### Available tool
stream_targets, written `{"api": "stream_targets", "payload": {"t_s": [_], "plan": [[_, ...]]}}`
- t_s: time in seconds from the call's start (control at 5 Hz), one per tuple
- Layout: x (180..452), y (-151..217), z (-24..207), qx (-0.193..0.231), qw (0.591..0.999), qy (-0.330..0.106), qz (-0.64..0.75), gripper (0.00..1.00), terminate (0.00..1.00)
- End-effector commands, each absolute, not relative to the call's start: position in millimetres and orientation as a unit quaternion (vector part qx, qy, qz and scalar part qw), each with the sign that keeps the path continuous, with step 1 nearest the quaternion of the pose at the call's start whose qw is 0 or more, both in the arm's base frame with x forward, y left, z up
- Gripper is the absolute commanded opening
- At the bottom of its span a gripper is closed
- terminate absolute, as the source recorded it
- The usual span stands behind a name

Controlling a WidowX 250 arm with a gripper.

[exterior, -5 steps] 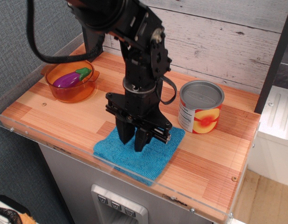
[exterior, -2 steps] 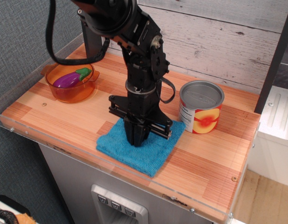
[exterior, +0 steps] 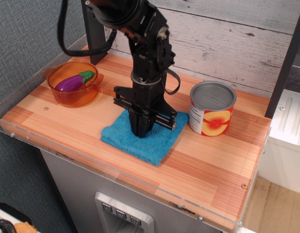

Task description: Put the napkin to the left of the can.

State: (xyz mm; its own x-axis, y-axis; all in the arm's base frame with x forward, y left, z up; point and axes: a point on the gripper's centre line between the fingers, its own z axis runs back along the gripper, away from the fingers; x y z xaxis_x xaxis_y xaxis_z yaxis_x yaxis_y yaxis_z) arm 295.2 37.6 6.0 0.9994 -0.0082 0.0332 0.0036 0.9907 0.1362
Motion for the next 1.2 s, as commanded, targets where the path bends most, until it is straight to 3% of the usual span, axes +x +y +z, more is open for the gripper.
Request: {"api": "stream_targets", "payload": {"t_s": [0.0,0.6,1.0], "plan": [[303.1,77.3,-5.8,0.088,0.995,0.007,0.038,0.00,0.00],[350.2,90.8,-8.0,0.065,0.997,-0.022,0.030,0.00,0.00],[365.5,89.0,-8.7,0.056,0.998,-0.031,0.024,0.00,0.00]]}}
